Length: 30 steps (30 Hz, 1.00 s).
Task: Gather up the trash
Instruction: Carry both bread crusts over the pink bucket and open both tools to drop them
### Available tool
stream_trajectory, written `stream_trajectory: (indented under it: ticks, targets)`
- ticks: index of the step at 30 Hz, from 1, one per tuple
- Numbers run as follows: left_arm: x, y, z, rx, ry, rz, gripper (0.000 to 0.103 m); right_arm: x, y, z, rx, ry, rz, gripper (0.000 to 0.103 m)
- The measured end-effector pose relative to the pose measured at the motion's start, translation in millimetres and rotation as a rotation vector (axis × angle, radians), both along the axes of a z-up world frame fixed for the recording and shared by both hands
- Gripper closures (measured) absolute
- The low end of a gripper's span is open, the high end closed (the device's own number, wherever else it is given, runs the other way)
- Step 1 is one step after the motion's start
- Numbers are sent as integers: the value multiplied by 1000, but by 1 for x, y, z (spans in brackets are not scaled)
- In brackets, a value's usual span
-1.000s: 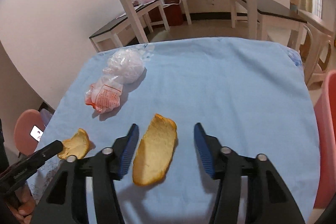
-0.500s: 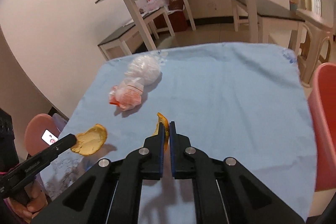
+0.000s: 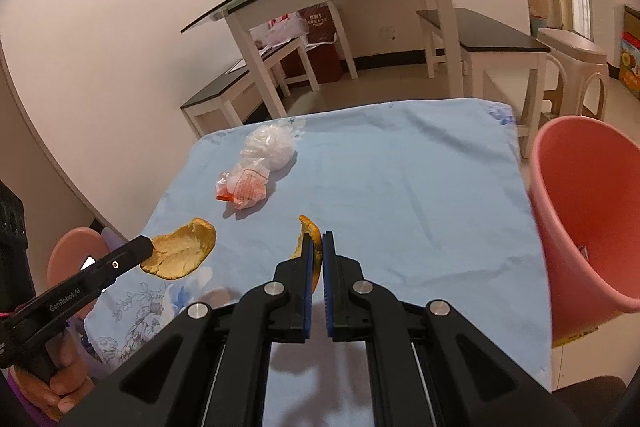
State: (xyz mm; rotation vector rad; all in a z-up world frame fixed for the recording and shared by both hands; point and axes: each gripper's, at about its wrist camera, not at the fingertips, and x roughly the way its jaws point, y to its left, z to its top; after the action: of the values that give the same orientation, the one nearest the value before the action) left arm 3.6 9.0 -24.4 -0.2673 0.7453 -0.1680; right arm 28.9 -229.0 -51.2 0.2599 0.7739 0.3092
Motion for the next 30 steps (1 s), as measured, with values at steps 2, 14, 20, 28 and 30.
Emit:
stream_trajectory:
  ticks: [2,14,20,28,30]
  targets:
    - [0,-7,3,5,-5,-17,100,-5,-7,2,-1,-6,-15,99]
    - [6,-70,35,24,-97,-127,100,-25,-59,27,-12,-74,-135,99]
    - [14,-102,47,30,-122,-181,100,-27,-94,37,-13,-102,-218,99]
    - [30,-149,55,39,-136,-259,100,-31,-143,42,-11,-133,-324,99]
    - [33,-161,55,37,-135,-276,100,-33,-156,41,-12,-135,-348,99]
